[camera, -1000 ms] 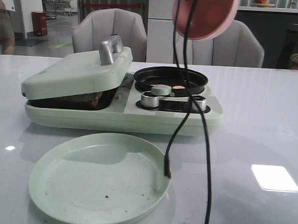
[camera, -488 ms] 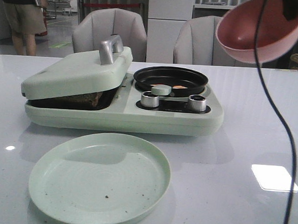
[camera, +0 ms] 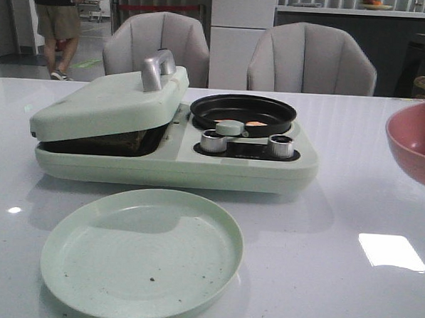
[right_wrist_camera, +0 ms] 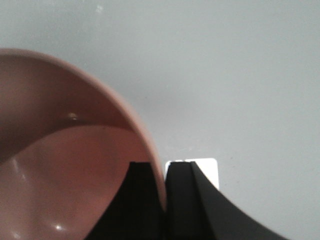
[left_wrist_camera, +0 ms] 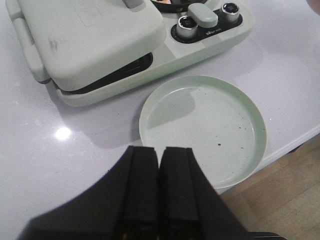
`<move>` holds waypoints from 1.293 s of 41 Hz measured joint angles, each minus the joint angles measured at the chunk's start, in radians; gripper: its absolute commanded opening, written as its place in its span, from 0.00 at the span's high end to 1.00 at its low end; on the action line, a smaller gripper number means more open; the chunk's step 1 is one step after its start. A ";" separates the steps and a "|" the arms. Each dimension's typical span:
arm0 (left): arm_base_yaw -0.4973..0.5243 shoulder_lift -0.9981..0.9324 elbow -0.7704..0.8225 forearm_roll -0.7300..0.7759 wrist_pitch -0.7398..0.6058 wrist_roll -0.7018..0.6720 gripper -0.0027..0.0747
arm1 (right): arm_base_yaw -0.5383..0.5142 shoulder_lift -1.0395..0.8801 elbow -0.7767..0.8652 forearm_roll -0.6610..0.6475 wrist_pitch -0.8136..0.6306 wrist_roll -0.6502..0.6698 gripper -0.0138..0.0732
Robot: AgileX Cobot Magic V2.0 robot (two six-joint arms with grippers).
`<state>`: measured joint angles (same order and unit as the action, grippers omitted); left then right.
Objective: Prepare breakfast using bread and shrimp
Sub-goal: 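Carry the empty pink bowl back away from the pan, then set the pink bowl down on the table and open the right gripper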
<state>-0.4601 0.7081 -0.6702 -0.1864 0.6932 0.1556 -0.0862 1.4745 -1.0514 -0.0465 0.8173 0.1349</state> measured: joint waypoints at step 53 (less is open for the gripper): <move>0.000 0.000 0.000 0.000 0.000 0.000 0.84 | 0.206 -0.047 0.041 0.098 -0.109 -0.166 0.36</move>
<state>-0.4601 0.7081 -0.6702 -0.1864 0.6932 0.1556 0.1199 1.4280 -1.0109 0.0519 0.7078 -0.0308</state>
